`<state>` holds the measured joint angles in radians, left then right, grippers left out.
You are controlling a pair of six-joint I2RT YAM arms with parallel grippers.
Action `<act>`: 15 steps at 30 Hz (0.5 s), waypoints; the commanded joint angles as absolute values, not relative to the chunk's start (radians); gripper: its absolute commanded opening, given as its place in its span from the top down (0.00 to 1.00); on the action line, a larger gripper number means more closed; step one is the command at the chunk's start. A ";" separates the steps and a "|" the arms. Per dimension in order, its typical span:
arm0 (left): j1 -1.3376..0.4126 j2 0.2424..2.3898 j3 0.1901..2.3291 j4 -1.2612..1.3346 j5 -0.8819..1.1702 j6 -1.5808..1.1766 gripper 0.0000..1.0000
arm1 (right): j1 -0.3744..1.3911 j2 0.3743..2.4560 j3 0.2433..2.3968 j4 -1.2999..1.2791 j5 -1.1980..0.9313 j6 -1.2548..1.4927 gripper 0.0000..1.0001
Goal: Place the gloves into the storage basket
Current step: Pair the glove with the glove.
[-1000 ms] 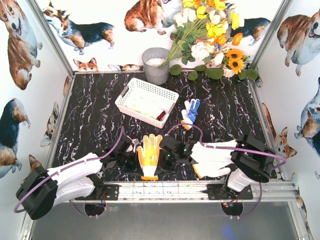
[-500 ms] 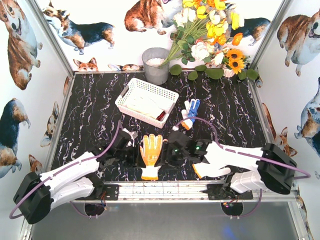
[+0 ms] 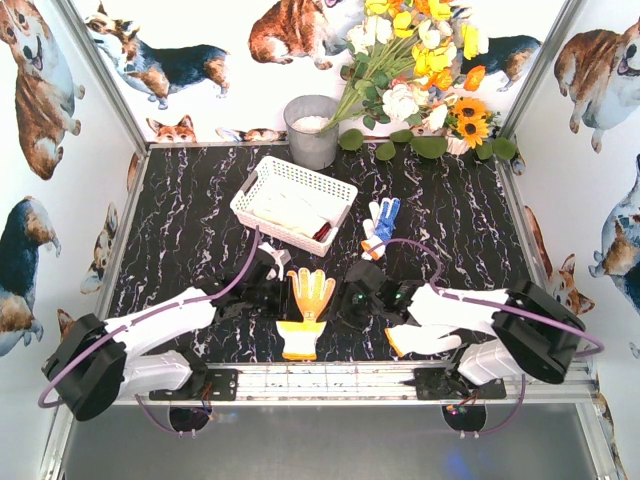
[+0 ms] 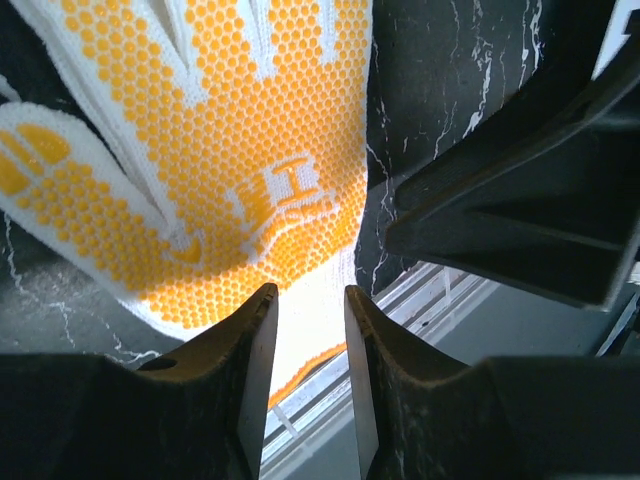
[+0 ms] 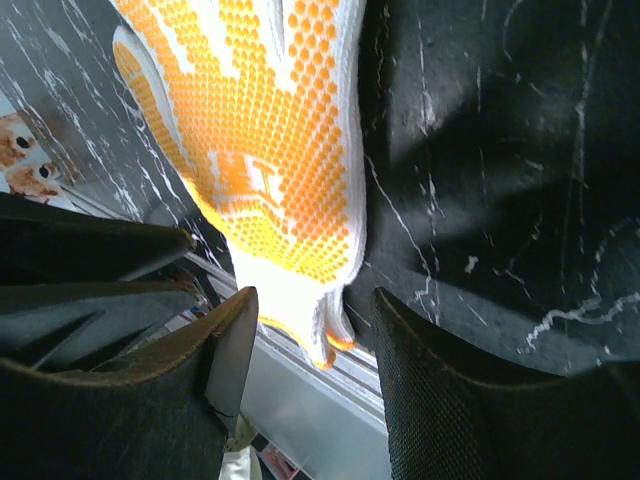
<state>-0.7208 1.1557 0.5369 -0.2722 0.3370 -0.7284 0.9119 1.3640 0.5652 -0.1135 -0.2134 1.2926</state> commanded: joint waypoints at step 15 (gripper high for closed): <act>-0.719 1.237 0.409 -0.213 0.313 -0.713 0.75 | 0.908 1.501 0.493 0.159 -0.214 1.400 0.50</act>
<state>-0.7200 1.2148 0.4404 -0.1753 0.3447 -0.7132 0.9077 1.4960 0.5186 0.1162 -0.2359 1.3754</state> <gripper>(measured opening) 0.250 0.502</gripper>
